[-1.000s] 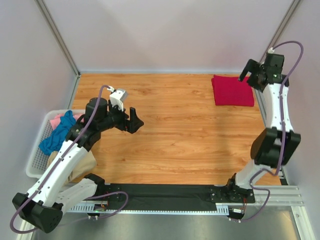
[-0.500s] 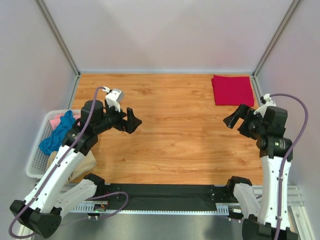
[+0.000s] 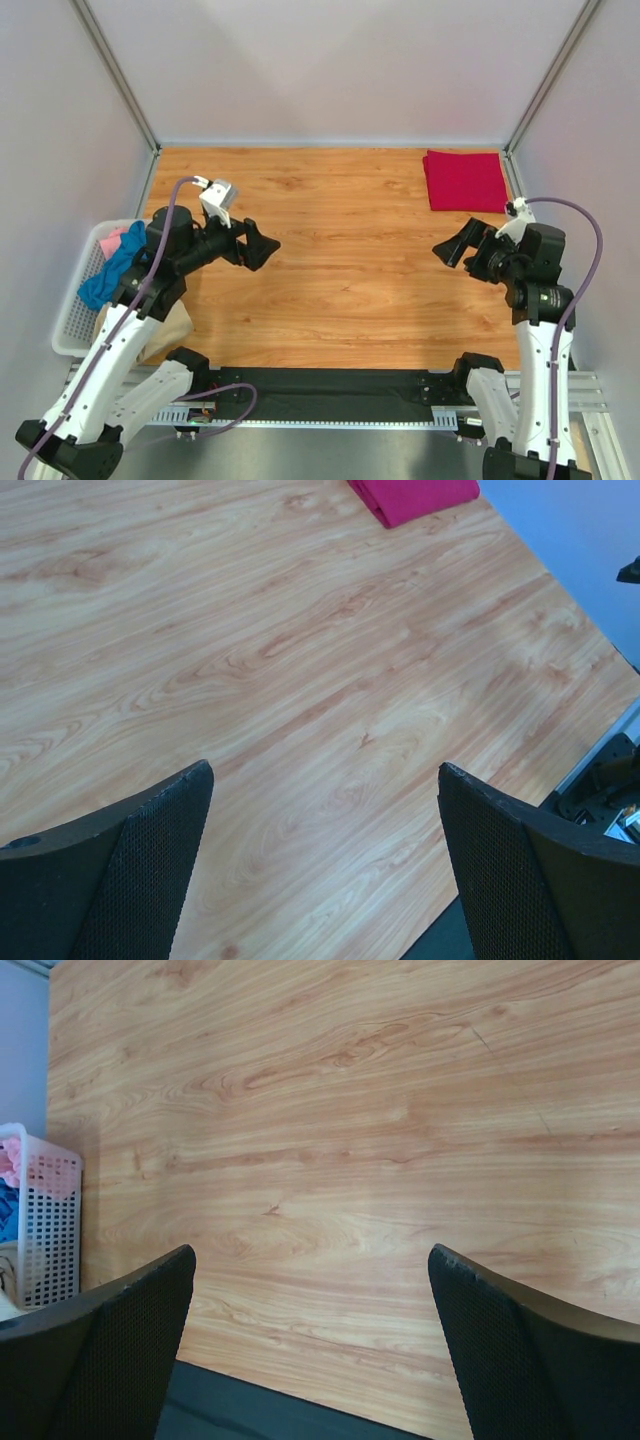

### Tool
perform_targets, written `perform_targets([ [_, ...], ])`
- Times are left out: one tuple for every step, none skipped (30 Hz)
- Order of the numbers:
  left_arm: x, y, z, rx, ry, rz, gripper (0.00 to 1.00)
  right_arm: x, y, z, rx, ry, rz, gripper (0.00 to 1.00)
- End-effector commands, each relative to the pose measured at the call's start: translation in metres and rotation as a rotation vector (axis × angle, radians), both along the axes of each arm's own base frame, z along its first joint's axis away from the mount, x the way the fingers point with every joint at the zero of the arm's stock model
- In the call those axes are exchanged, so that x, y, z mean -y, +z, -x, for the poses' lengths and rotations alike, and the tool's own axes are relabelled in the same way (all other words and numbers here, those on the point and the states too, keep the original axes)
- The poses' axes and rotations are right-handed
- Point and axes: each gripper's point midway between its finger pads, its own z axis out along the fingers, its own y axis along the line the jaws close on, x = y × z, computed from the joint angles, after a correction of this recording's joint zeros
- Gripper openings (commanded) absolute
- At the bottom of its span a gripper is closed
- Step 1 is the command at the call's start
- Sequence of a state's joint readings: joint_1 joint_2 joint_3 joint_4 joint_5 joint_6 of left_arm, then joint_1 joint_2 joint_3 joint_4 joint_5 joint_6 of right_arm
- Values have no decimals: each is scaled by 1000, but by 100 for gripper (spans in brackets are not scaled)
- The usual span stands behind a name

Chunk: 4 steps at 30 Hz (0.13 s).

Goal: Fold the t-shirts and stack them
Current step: Neatly place the folded tshirt to the corner

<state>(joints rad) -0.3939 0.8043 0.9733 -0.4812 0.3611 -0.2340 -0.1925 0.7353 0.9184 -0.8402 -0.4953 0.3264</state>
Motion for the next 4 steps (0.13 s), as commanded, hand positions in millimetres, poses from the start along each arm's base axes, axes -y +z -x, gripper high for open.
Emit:
perform_targets([
  [0,17,0,61,-20,35,99,-9,18,-3,86,46,-23,100],
  [-1,17,-1,60,-16,39,99,-9,21,-4,93,45,-23,100],
  [0,17,0,58,-24,41,100,-9,22,-5,91,45,-26,100],
  [-2,16,-2,54,-15,42,99,-9,23,-6,90,43,-30,100],
])
